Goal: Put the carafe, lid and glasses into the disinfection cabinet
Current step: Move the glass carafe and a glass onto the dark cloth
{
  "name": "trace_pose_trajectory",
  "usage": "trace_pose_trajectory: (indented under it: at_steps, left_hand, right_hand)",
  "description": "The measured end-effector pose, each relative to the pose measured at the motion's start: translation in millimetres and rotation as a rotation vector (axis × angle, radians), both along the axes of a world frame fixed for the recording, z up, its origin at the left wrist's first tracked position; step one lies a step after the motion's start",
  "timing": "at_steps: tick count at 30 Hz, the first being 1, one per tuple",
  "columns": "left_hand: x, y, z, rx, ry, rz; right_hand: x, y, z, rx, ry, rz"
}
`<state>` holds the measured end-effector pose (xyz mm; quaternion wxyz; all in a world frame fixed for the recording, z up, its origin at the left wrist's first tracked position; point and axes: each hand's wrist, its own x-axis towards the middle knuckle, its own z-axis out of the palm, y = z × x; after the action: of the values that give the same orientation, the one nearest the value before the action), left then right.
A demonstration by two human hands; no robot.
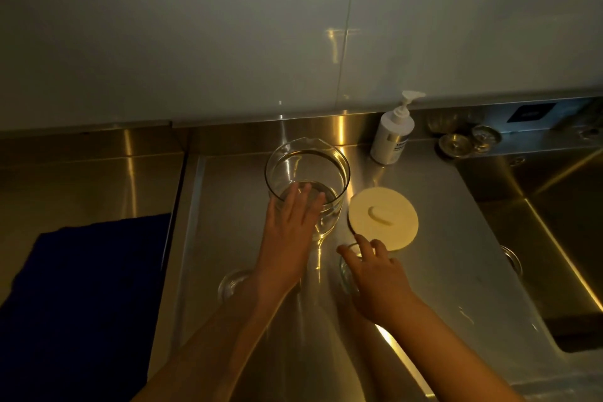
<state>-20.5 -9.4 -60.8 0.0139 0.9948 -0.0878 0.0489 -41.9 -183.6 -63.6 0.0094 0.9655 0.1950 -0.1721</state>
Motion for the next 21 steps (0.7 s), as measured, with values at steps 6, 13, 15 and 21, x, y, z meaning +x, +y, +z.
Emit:
trace_pose_trajectory:
  at_steps: [6,13,15,21]
  left_hand:
    - [-3,1,-9,-0.088,0.015,-0.007]
    - [-15,-6,-10,-0.209,-0.231,0.046]
    - [-20,-8,-11,-0.231,-0.163,0.132]
    - [-27,-16,-15,-0.264,-0.007,0.287]
  right_hand:
    - [-4,7,7,-0.051,0.029,-0.129]
    - [-10,15,2,-0.069,0.037,-0.229]
    - [-11,16,1,-0.064,0.036,-0.223]
    - [-9,12,2,-0.063,0.009,-0.153]
